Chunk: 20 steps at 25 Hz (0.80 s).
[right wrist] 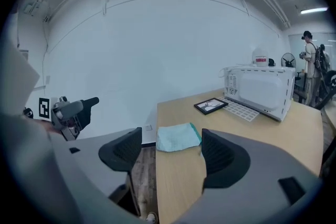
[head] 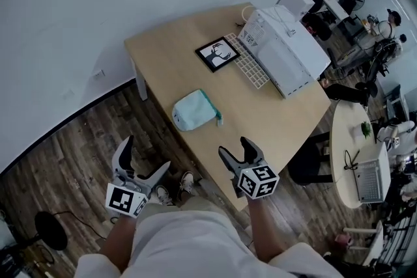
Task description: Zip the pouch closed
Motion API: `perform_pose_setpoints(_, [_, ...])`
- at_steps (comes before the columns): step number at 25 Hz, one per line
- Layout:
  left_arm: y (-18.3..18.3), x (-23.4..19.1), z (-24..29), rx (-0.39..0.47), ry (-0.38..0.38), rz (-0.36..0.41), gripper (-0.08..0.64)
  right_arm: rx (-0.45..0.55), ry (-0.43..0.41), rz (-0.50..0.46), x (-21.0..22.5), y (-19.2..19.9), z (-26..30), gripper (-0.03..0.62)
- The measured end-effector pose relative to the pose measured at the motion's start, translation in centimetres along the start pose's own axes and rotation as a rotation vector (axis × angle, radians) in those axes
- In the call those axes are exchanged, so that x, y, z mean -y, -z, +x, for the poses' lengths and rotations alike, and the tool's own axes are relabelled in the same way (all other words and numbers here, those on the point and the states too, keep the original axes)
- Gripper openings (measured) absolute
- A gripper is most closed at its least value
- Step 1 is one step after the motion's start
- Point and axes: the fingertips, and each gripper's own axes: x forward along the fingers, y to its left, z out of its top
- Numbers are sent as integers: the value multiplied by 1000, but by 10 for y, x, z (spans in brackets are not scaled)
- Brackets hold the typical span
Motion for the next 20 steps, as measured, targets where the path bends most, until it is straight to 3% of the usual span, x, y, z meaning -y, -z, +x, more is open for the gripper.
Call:
perform_pose_setpoints(8, [1,13,50,-57,27,34,483,-139,24,51,61,46,70,219])
perform_pose_setpoints(15, [12,11,71,-121,22,45,482,-293,89,41,105,87,124,161])
perform_pose_setpoints(17, [14,10,76,-133,17,47,483,-331,91,35,110,95,134,119])
perform_pose_setpoints(20, [16,8,85,-143,16,51,482,-360,90,48,116,101,147,119])
